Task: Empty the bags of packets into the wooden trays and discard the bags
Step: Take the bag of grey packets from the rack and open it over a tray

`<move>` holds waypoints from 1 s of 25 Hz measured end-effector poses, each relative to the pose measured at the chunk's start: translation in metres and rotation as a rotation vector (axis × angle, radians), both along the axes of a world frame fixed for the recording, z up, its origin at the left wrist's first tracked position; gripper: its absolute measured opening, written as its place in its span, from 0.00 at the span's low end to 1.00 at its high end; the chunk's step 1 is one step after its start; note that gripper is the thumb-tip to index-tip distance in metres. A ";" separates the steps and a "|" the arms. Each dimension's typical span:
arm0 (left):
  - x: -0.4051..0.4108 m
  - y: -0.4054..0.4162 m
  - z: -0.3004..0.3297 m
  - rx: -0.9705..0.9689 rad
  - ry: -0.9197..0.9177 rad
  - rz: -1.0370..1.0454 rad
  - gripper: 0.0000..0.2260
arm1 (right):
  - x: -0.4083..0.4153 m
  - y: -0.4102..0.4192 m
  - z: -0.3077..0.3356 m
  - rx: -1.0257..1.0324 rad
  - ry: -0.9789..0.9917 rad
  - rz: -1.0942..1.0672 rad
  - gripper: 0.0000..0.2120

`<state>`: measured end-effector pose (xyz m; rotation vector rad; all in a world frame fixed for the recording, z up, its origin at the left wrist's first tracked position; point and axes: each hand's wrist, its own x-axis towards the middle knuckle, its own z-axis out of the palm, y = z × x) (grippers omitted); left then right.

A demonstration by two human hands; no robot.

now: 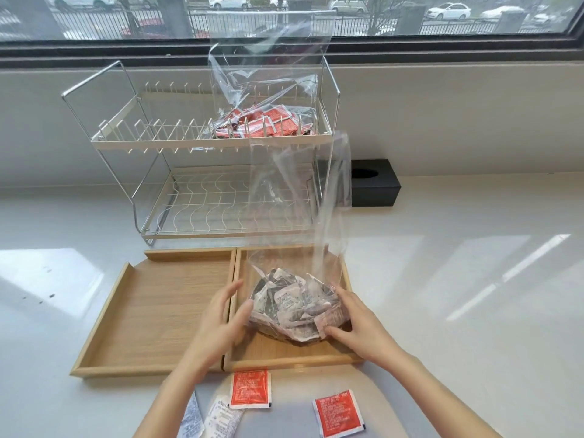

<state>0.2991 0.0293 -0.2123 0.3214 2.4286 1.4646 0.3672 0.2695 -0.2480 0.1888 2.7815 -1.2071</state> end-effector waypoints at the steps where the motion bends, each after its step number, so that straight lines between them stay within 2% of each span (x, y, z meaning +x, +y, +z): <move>1: 0.005 -0.003 -0.012 -0.087 0.013 -0.022 0.32 | 0.001 -0.001 -0.001 0.025 0.010 -0.006 0.36; 4: 0.009 -0.002 -0.037 -0.335 0.126 -0.099 0.32 | 0.001 -0.006 -0.001 0.079 0.042 -0.015 0.33; 6: 0.009 0.005 -0.044 -0.483 0.183 -0.081 0.27 | 0.002 -0.007 0.000 0.091 0.064 -0.025 0.31; 9: 0.006 0.015 -0.047 -0.570 0.275 0.020 0.20 | 0.006 -0.011 -0.002 0.256 0.070 0.017 0.34; 12: 0.003 0.014 -0.047 -0.555 0.318 0.040 0.14 | 0.012 -0.016 -0.009 0.418 0.072 0.051 0.38; 14: 0.003 0.012 -0.046 -0.517 0.353 0.030 0.10 | 0.013 -0.016 -0.011 0.423 0.107 0.001 0.33; 16: 0.006 0.012 -0.041 -0.453 0.393 0.043 0.09 | 0.013 -0.015 -0.007 0.324 0.141 -0.093 0.29; 18: 0.011 0.011 -0.034 -0.341 0.407 0.071 0.10 | 0.015 -0.011 0.001 0.176 0.157 -0.184 0.28; 21: 0.022 0.004 -0.021 -0.133 0.323 0.073 0.11 | 0.021 -0.006 0.014 -0.044 0.118 -0.253 0.29; 25: 0.040 -0.008 -0.023 -0.156 0.249 0.071 0.12 | 0.029 -0.009 0.016 -0.096 0.010 -0.221 0.28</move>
